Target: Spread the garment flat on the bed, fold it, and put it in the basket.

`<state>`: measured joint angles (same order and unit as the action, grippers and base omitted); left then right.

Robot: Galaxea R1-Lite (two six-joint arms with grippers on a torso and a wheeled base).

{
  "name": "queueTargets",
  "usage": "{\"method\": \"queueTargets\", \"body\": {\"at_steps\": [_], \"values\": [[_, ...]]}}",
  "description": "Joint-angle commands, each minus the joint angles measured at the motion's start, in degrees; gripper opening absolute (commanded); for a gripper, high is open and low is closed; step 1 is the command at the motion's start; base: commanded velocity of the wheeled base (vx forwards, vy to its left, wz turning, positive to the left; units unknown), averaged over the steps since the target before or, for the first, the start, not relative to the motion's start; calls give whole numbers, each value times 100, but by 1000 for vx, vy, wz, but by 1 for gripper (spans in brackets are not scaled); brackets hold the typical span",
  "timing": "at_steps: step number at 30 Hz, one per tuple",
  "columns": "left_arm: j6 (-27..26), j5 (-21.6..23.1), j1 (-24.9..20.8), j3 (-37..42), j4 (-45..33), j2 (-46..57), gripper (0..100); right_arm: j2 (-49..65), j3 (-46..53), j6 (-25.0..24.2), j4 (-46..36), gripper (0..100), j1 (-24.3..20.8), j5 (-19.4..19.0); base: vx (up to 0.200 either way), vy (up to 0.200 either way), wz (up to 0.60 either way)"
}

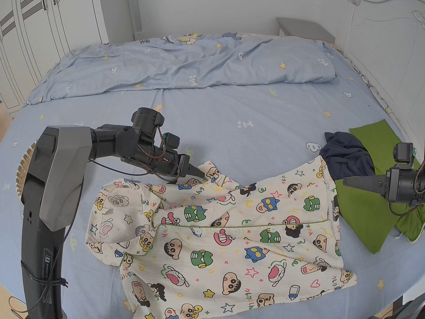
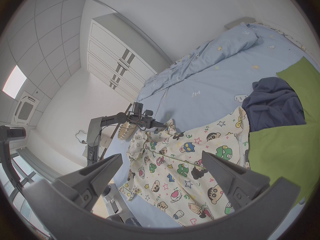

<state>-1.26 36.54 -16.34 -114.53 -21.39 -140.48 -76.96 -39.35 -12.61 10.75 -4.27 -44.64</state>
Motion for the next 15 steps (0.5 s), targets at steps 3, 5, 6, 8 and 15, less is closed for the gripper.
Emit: {"method": "queueTargets", "body": {"at_steps": [3,5,6,8,15], "values": [[73,20,16,-6,21,-32,0,14,77,-14,111,100,-22,-1,0,0,0],[152,20,25,-6,21,-32,0,14,86,-14,120,100,-22,-1,0,0,0],[152,20,25,-6,21,-32,0,14,86,-14,120,100,-22,-1,0,0,0],[301,3,104,-6,21,-32,0,14,86,-14,120,100,-22,-1,0,0,0],[679,-68,596,-6,21,223,0,-21,86,-14,120,100,-30,-9,0,0,0]]}}
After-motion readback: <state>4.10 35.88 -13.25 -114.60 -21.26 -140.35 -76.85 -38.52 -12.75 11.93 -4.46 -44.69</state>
